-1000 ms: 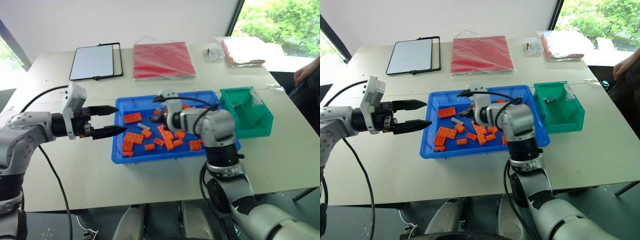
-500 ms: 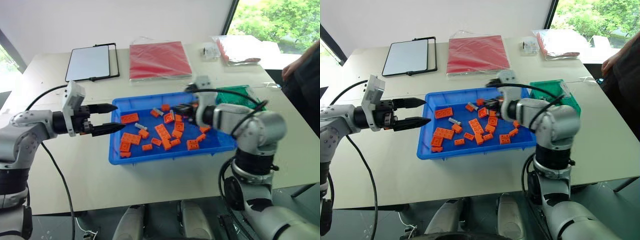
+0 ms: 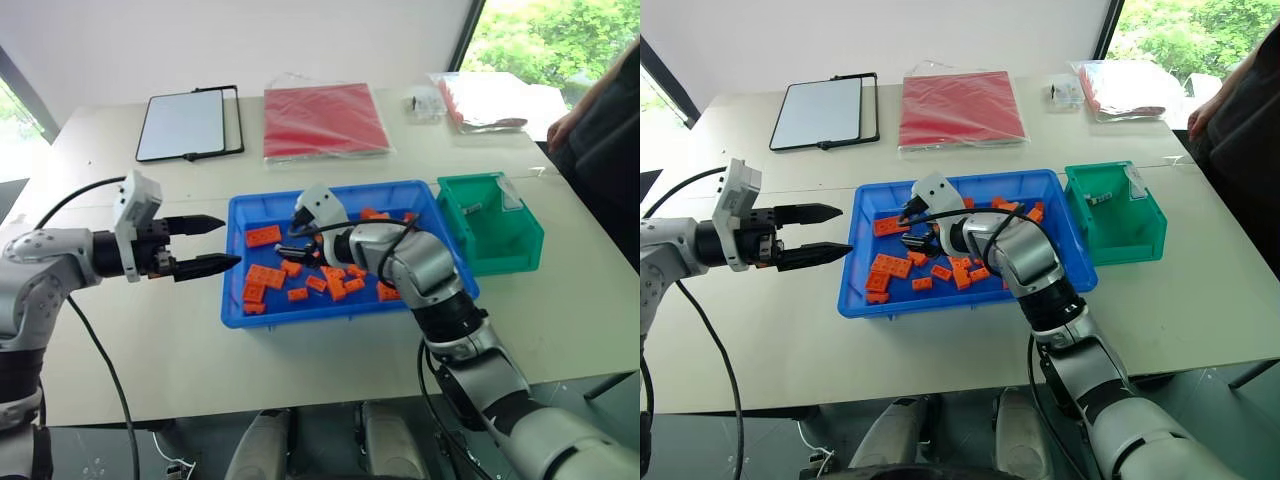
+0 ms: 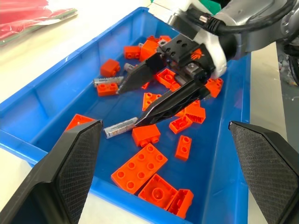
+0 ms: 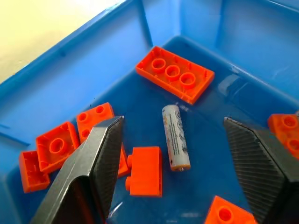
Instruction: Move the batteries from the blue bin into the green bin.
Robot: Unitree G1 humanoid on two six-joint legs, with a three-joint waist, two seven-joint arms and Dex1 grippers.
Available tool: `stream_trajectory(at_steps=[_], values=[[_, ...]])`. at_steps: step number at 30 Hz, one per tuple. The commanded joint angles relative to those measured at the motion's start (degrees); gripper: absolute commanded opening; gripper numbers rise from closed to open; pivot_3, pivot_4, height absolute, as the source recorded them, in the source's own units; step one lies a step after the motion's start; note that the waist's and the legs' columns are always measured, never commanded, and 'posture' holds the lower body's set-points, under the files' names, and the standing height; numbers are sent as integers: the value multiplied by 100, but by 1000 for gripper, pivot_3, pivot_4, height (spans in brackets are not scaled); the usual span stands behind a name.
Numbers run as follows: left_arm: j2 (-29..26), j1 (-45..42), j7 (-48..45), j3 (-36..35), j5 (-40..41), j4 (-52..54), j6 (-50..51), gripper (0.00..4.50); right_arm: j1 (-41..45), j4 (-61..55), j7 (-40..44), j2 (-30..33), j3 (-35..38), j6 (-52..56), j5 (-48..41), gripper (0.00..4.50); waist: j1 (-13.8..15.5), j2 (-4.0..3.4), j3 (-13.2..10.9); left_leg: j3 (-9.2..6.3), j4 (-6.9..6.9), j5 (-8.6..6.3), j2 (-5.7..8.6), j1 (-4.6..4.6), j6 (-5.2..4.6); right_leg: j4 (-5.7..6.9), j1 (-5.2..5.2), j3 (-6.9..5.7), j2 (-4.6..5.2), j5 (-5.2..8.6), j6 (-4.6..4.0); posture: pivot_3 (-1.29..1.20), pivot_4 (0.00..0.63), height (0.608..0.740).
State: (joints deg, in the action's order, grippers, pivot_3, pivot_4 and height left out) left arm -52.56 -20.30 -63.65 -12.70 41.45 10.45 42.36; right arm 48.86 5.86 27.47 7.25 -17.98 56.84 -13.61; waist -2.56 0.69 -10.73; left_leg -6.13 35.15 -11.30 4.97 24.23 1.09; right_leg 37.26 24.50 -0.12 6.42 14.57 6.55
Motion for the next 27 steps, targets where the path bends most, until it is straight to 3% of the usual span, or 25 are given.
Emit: stream_trajectory(at_steps=[1,13,17,19,22,25,27], values=[[-75,43,123,-313,193,320,101,4500,279,444,97,-123,-76,-519,185,3595,1,0,0,-1,0,0,0,0,0,1,0,0,0,0,0,0,150,731],[-34,-19,299,-283,304,416,156,4500,410,1657,389,-394,-442,-1298,772,3595,-1,0,0,-1,-1,0,1,0,1,0,1,0,-2,0,0,0,150,731],[-14,-60,305,-242,315,413,149,4500,375,1755,443,-440,-397,-1380,853,2370,1,0,0,-2,-1,0,0,0,1,1,1,0,-2,0,0,0,150,731],[-3,-87,299,-217,307,388,142,4500,351,1616,463,-432,-344,-1296,845,1287,1,1,1,-1,-1,0,1,0,1,1,1,0,-2,0,0,0,150,731],[21,-94,265,-172,280,354,109,4500,278,1116,458,-401,-164,-1010,731,12,2,1,1,-2,-1,0,0,-5,1,1,-2,0,-3,0,0,0,150,731],[73,-131,253,-108,268,319,94,4500,278,195,270,-409,436,-353,390,12,5,0,1,-4,-1,0,0,-4,2,2,-2,0,-3,0,0,0,150,731],[118,-168,243,-50,249,282,80,4500,395,-411,-37,-449,1274,372,23,12,16,0,0,-4,0,0,0,0,1,2,0,0,-2,0,0,0,150,731]])
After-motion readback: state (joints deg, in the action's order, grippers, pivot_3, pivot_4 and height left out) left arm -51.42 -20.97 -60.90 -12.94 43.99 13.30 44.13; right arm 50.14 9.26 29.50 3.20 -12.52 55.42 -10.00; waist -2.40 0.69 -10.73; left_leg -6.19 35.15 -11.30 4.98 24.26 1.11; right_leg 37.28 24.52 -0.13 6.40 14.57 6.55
